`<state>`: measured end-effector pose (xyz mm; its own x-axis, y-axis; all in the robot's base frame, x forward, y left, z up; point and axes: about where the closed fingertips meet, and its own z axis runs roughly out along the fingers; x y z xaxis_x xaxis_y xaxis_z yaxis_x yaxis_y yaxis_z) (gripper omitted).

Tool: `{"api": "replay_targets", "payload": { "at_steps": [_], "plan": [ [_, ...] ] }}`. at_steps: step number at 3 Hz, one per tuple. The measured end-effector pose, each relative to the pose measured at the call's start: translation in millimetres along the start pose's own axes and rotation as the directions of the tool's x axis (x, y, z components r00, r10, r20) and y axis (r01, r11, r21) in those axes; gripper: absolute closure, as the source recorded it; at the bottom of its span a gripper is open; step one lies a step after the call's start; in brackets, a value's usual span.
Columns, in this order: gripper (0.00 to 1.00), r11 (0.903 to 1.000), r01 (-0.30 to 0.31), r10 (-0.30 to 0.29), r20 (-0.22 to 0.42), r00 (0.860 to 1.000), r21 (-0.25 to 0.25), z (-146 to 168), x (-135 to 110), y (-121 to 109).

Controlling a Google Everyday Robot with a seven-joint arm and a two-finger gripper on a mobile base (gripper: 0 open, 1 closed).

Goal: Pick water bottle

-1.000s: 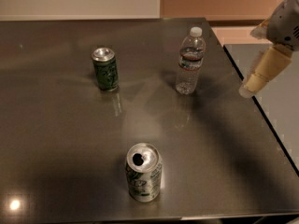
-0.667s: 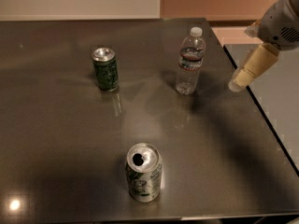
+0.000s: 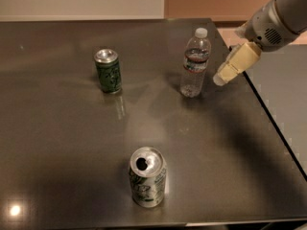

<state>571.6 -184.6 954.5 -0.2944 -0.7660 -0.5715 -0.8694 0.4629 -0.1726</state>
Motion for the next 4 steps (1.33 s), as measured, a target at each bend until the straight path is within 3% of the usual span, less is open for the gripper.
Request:
{"api": "replay_targets", "payload": {
  "at_steps": [3,4],
  "plan": [
    [0.0,0.9995,-0.004,0.009,0.184,0.983,-0.03,40,-40,-19],
    [0.0,0.9982,-0.008,0.022,0.24,0.97,-0.06,57,-50,-24]
  ]
}}
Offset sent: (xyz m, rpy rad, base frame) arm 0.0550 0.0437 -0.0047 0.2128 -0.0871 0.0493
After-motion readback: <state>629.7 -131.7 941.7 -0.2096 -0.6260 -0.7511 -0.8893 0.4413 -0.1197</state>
